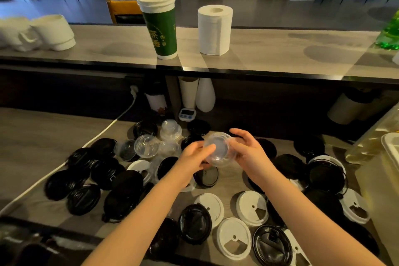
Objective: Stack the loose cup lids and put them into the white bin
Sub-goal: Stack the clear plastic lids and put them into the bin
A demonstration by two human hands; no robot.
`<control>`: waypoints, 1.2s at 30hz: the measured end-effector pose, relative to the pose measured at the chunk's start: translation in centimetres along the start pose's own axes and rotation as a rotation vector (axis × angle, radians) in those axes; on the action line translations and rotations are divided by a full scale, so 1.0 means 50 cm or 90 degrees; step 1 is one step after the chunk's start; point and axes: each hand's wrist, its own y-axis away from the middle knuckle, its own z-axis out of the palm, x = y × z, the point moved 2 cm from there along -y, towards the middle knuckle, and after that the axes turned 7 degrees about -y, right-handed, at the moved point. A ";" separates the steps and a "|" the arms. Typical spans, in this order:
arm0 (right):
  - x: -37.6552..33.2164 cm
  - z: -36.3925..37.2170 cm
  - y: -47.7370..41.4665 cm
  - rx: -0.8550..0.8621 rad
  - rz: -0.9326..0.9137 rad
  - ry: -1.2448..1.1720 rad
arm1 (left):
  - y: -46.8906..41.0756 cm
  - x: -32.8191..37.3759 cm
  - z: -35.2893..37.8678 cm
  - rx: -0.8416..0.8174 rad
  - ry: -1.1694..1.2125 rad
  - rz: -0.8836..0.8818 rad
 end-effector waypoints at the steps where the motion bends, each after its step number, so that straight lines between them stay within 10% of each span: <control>1: 0.003 0.013 -0.011 -0.006 0.008 0.032 | 0.003 0.000 -0.018 0.031 0.020 -0.001; 12: 0.084 0.189 -0.164 -0.130 -0.011 0.582 | 0.029 -0.038 -0.276 0.407 0.109 0.018; 22: 0.193 0.362 -0.143 -0.403 -0.046 1.154 | 0.060 -0.064 -0.351 0.501 0.198 0.019; 29: 0.224 0.345 -0.147 -0.314 -0.112 1.066 | 0.069 -0.065 -0.340 0.501 0.216 0.020; 36: 0.177 0.281 -0.142 -0.171 -0.139 0.572 | 0.072 -0.052 -0.303 0.470 0.209 0.022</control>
